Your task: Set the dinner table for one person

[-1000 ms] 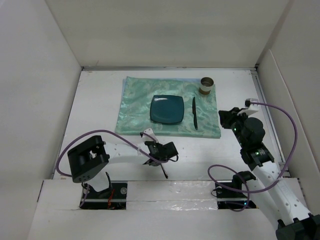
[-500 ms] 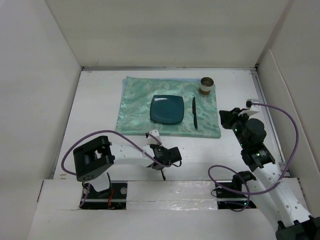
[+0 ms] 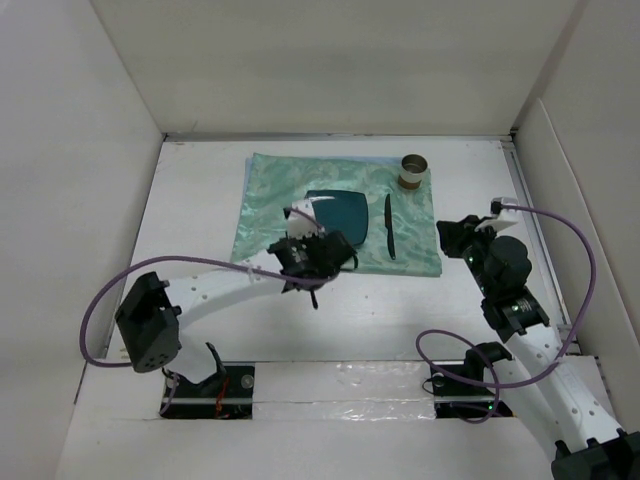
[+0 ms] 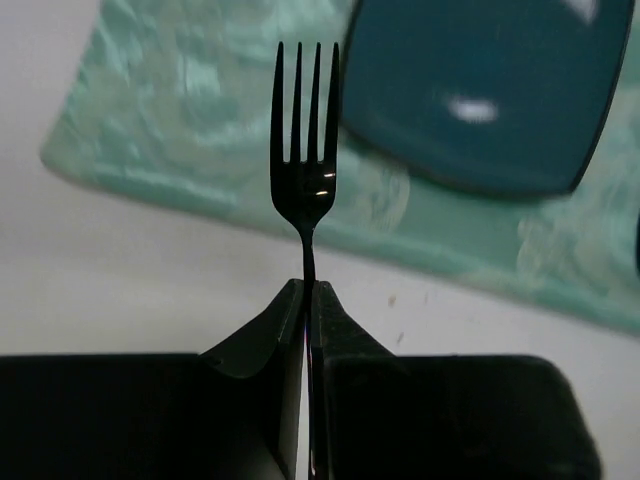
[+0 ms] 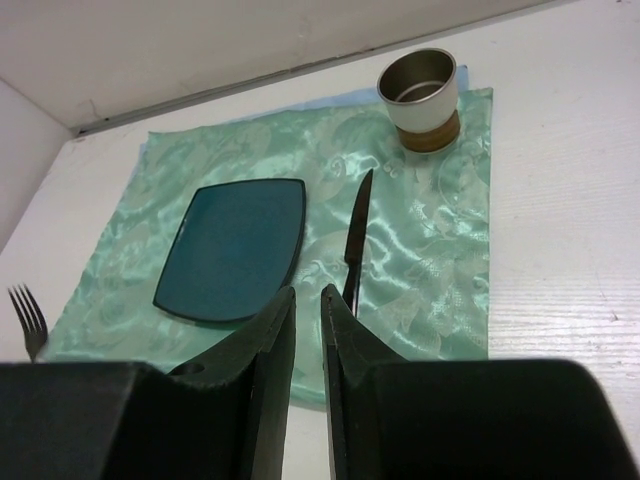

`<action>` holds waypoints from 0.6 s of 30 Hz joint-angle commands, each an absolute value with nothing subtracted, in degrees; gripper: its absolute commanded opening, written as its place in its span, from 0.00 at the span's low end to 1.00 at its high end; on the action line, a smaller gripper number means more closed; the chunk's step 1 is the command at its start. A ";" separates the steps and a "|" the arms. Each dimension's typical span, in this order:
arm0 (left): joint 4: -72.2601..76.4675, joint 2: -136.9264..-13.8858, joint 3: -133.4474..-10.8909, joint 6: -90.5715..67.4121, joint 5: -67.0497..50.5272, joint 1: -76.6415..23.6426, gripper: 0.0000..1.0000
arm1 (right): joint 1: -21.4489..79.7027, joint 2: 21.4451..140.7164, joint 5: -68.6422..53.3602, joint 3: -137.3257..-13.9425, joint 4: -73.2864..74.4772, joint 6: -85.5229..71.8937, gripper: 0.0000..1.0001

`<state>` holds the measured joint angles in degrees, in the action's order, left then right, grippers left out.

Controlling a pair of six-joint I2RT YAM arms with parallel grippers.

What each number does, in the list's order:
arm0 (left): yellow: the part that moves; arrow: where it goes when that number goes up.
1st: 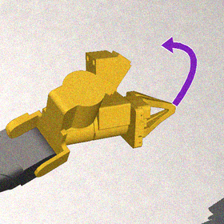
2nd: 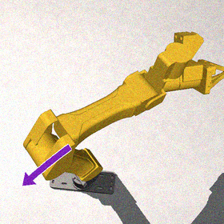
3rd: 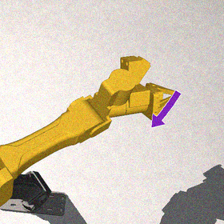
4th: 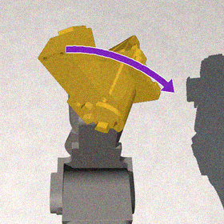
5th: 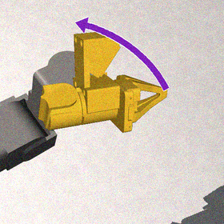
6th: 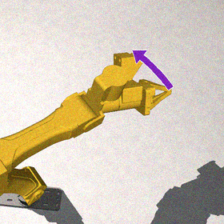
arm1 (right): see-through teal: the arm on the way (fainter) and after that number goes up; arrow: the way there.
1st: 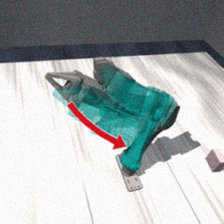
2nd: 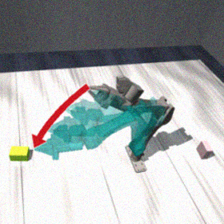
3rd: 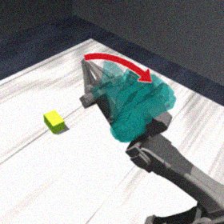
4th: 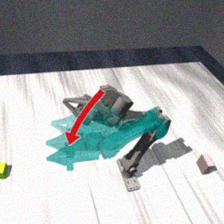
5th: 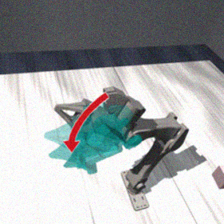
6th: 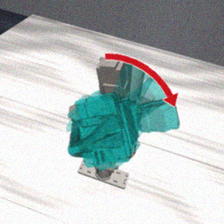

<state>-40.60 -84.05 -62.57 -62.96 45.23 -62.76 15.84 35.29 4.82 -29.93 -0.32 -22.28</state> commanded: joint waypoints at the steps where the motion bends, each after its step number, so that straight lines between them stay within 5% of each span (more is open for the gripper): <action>1: -35.18 -82.62 -68.72 -43.01 51.15 -55.13 0.00 | 16.35 35.42 3.78 -29.71 -2.55 -22.24 0.22; 9: -15.39 -92.62 -76.99 -12.69 37.20 -33.34 0.00 | 16.35 35.95 3.34 -29.10 -2.81 -21.97 0.22; 18: -11.25 -104.23 -81.73 -7.47 31.12 -28.83 0.00 | 16.35 37.18 1.59 -28.83 -4.31 -21.45 0.23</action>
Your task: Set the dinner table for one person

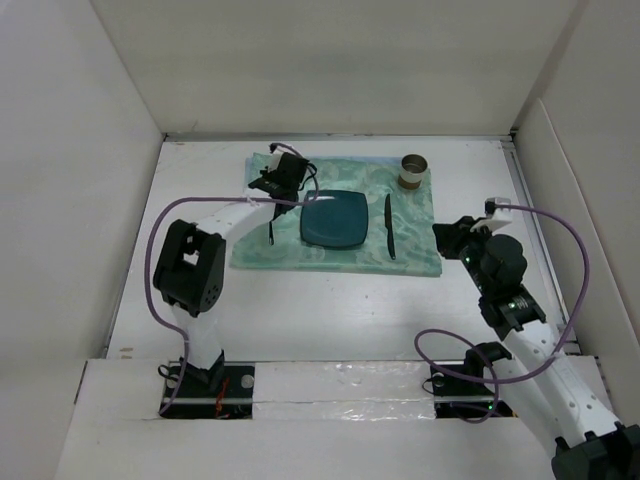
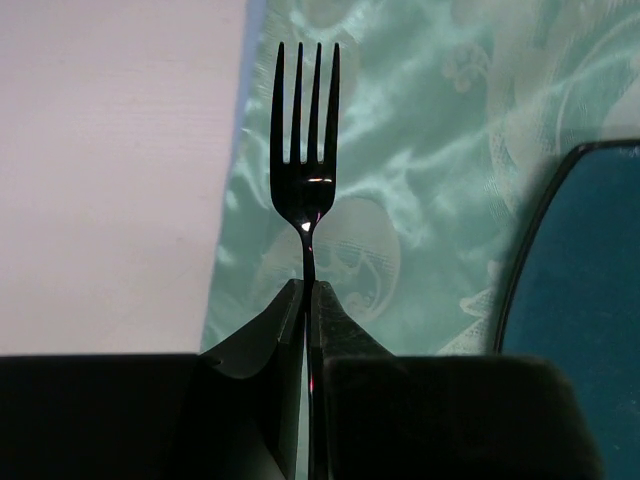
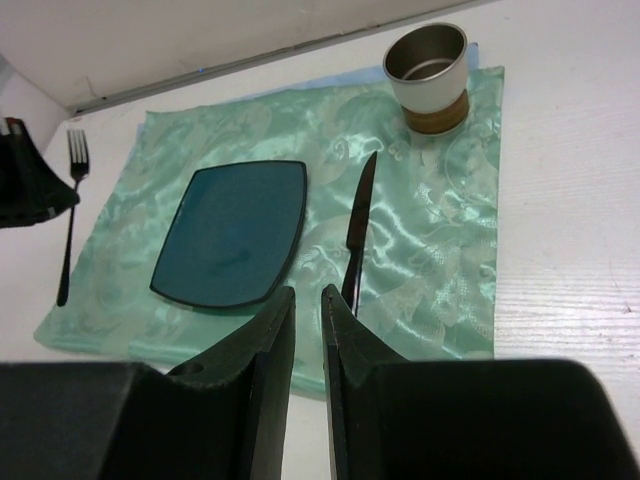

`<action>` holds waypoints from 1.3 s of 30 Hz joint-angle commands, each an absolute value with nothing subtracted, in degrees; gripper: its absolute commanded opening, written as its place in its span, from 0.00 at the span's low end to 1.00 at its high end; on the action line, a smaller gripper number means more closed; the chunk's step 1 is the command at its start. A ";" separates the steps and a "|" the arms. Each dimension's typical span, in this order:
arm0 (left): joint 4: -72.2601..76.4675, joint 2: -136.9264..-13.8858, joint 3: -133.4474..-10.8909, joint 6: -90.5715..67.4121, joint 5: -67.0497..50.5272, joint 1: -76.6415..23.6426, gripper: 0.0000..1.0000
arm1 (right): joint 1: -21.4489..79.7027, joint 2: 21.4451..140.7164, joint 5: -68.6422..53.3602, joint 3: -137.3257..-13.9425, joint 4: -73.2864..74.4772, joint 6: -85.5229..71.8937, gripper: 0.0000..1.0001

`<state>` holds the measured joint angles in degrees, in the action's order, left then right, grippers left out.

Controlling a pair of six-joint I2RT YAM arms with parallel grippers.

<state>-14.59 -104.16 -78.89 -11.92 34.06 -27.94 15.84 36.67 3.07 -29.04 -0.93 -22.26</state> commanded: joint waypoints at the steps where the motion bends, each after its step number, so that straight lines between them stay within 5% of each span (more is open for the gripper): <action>1: -11.34 -105.20 -82.17 -7.56 30.33 -28.83 0.00 | 16.35 37.53 1.41 -28.92 -4.05 -21.45 0.23; 39: -5.45 -119.09 -83.94 -3.52 31.55 -27.25 0.03 | 16.35 40.08 0.97 -28.92 -5.45 -21.44 0.23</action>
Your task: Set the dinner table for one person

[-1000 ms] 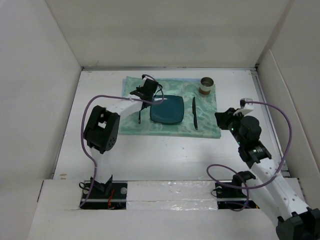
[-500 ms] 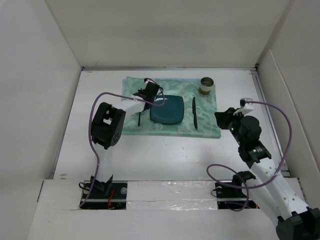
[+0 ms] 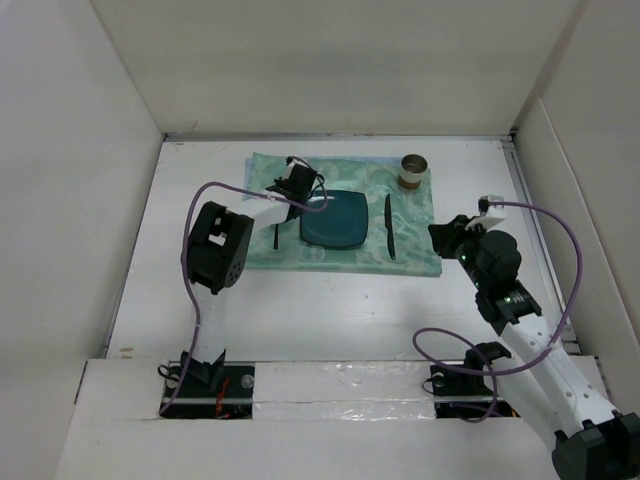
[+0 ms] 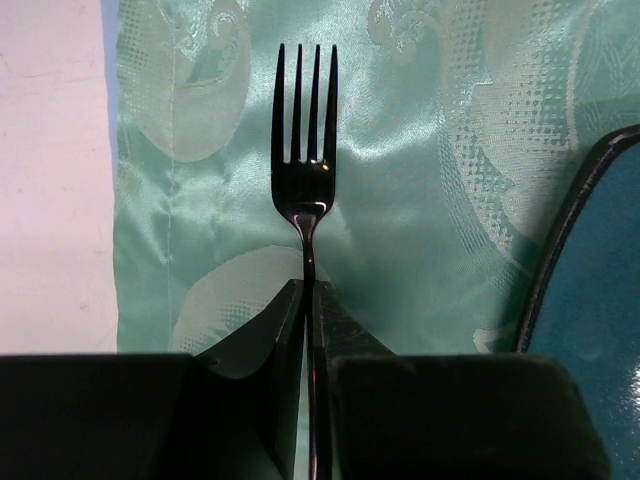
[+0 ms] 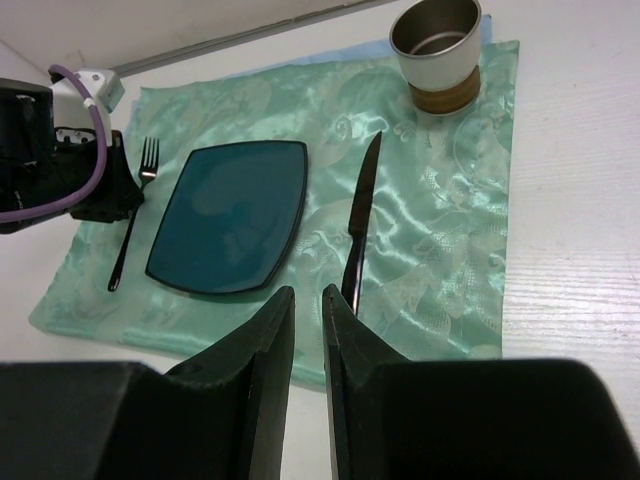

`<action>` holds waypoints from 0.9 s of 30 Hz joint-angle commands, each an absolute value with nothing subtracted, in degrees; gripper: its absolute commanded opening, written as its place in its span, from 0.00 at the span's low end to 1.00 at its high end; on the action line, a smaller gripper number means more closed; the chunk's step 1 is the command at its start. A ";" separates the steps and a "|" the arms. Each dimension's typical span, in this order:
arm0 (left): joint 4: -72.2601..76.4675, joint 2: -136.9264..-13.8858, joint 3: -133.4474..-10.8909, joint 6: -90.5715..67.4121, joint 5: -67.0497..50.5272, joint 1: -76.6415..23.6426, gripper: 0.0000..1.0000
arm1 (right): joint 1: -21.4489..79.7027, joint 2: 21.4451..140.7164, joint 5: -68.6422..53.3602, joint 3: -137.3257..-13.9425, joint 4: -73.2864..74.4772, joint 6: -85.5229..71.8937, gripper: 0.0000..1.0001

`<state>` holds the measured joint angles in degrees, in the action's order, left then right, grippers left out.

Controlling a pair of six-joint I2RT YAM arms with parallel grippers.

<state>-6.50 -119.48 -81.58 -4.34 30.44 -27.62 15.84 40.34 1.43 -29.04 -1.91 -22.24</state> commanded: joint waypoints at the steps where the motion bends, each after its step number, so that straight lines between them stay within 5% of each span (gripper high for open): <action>1: -5.28 -119.09 -83.94 -3.52 31.55 -27.25 0.05 | 16.35 40.08 0.79 -29.00 -5.45 -21.27 0.23; 13: -6.33 -112.95 -84.11 -6.32 33.75 -27.25 0.43 | 16.35 40.78 1.23 -29.00 -5.63 -21.01 0.23; 15: -6.33 -108.39 -83.94 -7.81 33.66 -27.25 0.45 | 16.35 40.96 1.32 -28.83 -5.89 -20.92 0.22; 19: -6.33 -97.85 -82.89 -11.93 32.61 -27.25 0.45 | 16.88 41.04 1.14 -28.74 -6.06 -20.13 0.00; 27: -9.75 -68.58 -74.02 -20.30 31.91 -27.25 0.45 | 19.34 38.15 -2.11 -29.87 -6.52 -18.64 0.00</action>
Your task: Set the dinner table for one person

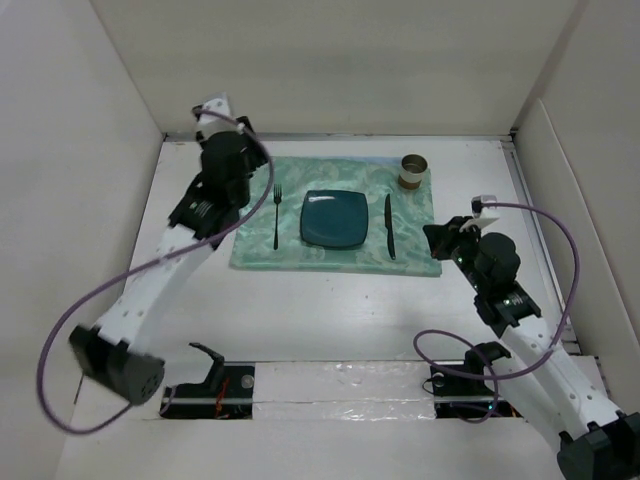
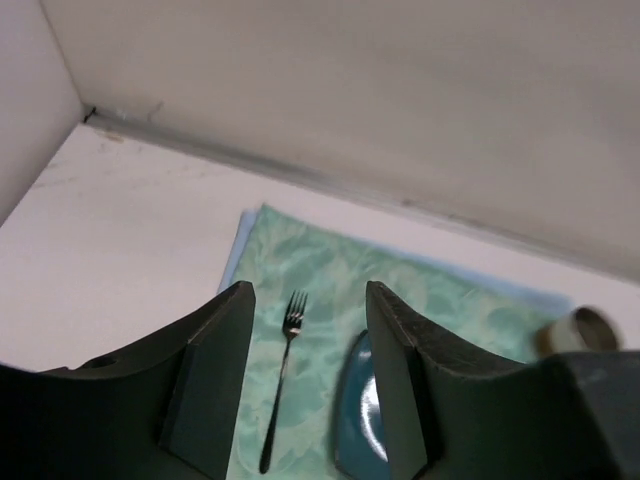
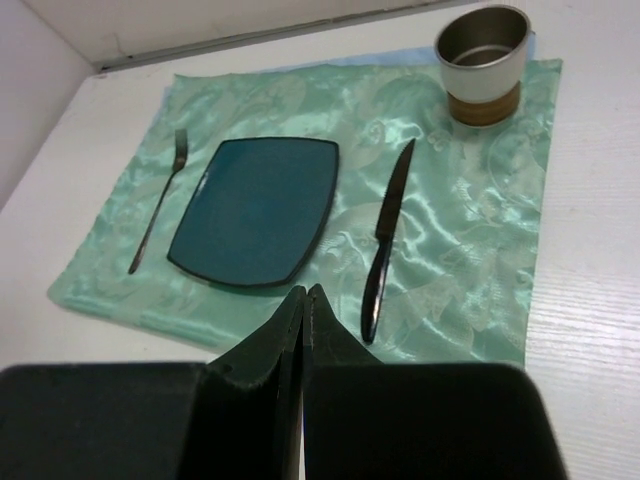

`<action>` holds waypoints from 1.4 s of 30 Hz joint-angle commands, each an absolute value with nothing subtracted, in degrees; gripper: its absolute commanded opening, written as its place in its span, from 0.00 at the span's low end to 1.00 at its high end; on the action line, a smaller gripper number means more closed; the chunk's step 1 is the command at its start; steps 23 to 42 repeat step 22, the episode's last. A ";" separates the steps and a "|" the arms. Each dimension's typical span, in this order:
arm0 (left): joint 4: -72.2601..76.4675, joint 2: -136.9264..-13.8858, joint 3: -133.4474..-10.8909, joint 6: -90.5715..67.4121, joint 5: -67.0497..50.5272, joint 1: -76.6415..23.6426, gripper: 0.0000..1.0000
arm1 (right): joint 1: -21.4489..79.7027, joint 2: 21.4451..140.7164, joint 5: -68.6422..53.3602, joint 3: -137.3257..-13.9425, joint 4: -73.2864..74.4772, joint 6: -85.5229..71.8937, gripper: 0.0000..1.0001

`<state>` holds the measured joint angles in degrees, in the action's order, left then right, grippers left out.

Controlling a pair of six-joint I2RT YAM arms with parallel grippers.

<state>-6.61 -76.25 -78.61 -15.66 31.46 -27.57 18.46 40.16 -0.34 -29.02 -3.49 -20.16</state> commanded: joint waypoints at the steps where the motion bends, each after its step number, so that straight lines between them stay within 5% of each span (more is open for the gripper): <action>1: -10.36 -65.77 -71.22 -20.65 31.90 -27.25 0.46 | 19.34 37.54 -2.89 -31.01 -5.29 -18.28 0.04; 3: -11.07 -57.60 -67.87 -21.97 31.38 -27.25 0.50 | 19.86 35.95 -4.13 -34.70 -1.51 -18.02 0.12; 7: -15.45 -45.29 -60.76 -24.86 29.62 -27.25 0.53 | 20.48 33.32 -1.26 -42.87 7.71 -18.11 0.45; 11: -16.35 -30.46 -54.33 -27.42 30.50 -27.25 0.57 | 20.48 28.40 10.35 -51.05 18.52 -16.44 0.59; 19: -19.16 -16.71 -46.42 -29.44 30.94 -27.25 0.59 | 20.48 14.34 20.39 -46.34 18.55 -16.17 0.59; 42: -18.63 -16.43 -45.61 -29.27 30.15 -27.25 0.62 | 20.48 14.85 18.91 -44.74 19.42 -18.01 0.59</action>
